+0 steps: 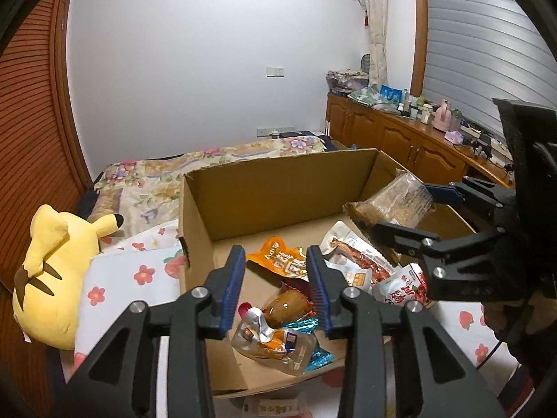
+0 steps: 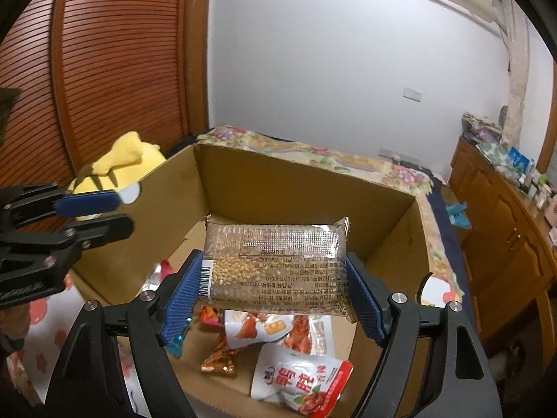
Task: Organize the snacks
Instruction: 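Carry both packets over the box and open both tools to drop them, then move both tools back toward the white duck-neck packet and small candy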
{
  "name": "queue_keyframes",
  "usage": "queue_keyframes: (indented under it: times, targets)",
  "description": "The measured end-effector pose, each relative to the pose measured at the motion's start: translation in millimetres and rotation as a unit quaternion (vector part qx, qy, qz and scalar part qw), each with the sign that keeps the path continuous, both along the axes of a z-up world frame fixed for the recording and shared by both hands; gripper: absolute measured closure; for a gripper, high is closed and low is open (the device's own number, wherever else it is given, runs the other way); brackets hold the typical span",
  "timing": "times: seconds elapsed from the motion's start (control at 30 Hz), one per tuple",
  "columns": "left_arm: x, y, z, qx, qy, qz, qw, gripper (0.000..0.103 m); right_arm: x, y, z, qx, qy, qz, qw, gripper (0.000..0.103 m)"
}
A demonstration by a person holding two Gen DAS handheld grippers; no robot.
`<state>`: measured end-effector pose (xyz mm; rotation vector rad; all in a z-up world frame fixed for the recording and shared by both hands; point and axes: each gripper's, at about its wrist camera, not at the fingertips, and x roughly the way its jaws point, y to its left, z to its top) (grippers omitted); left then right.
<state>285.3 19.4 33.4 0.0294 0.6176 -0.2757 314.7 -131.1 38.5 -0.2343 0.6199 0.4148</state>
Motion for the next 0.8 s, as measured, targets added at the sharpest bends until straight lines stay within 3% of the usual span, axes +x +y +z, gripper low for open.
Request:
queue_keyframes:
  times: [0.1, 0.4, 0.8]
  targets:
    - [-1.8, 4.6, 0.5, -0.010, -0.007, -0.002, 0.9999, 0.056, 4.3, -2.1, 0.2, -0.001, -0.003, -0.019, 1.000, 0.018]
    - [-14.0, 9.3, -4.8, -0.014, -0.010, 0.003, 0.9999, 0.055, 2.2, -9.1, 0.9, 0.017, -0.006, -0.034, 0.999, 0.015]
    - [-69.2, 17.1, -5.2, -0.015, -0.017, 0.005, 0.9997, 0.054, -71.7, -12.8, 16.1, 0.036, -0.013, -0.002, 0.999, 0.015]
